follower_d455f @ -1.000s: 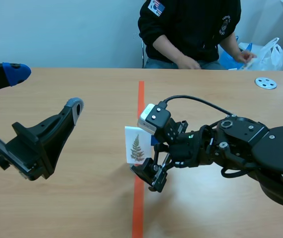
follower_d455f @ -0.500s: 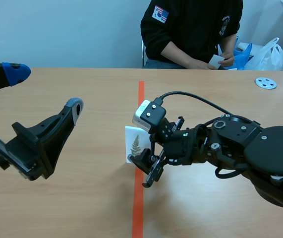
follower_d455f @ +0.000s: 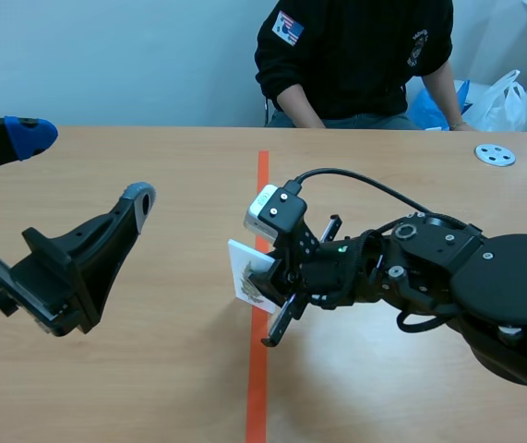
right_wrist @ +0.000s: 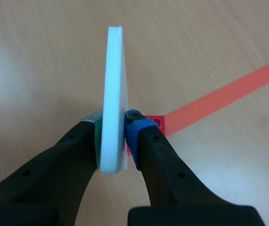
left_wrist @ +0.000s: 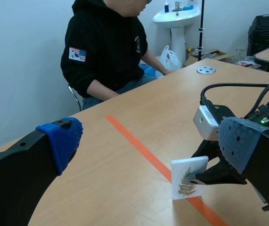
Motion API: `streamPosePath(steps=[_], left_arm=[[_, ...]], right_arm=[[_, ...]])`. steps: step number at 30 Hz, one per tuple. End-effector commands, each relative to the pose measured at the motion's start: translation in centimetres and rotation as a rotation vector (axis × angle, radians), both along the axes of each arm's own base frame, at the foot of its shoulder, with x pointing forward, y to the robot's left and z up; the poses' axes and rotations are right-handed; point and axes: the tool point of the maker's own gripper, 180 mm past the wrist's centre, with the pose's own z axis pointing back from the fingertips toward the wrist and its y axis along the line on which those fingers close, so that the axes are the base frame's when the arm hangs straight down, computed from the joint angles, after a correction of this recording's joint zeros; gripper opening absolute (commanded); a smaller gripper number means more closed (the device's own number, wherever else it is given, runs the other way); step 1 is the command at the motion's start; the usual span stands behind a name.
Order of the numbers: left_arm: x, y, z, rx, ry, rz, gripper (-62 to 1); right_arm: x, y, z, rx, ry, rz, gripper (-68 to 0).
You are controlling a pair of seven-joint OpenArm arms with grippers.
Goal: Sort the leaf by its shape. The table is split by an orange tape line. A compound leaf with several leaflets goes to the left side, a simple leaf with one blade goes to the right side. Return to the home posture when a red brick is placed on the table.
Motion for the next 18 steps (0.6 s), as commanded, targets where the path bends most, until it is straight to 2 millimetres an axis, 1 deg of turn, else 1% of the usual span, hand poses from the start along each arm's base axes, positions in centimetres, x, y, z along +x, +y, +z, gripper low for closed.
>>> streamPosePath(steps=[1, 3, 5, 8, 10, 14, 18], left_arm=[[-0.1, -0.2, 0.6, -0.016, -0.020, -0.007, 0.8], [-0.1, -0.2, 0.6, -0.016, -0.020, -0.007, 0.8], [-0.1, -0.2, 0.6, -0.016, -0.020, -0.007, 0.8], [-0.1, -0.2, 0.6, -0.016, -0.019, -0.007, 0.8], [-0.1, -0.2, 0.6, -0.016, -0.019, -0.007, 0.8], [-0.1, -0.2, 0.6, -0.016, -0.019, -0.007, 0.8], [-0.1, -0.2, 0.6, -0.016, -0.018, -0.007, 0.8]], right_arm=[[1.8, 0.2, 1.9, 0.031, -0.056, -0.020, -61.4], [2.3, -0.1, 2.1, 0.031, -0.073, -0.048, -61.3], [3.3, -0.8, 2.5, 0.029, -0.092, -0.093, -61.3], [5.1, -3.0, 3.2, 0.027, -0.103, -0.184, -61.3], [6.5, -5.1, 3.9, 0.036, -0.112, -0.259, -61.3], [8.6, -10.2, 5.3, 0.064, -0.135, -0.420, -61.3], [9.6, -16.1, 6.1, 0.080, -0.148, -0.583, -61.3]])
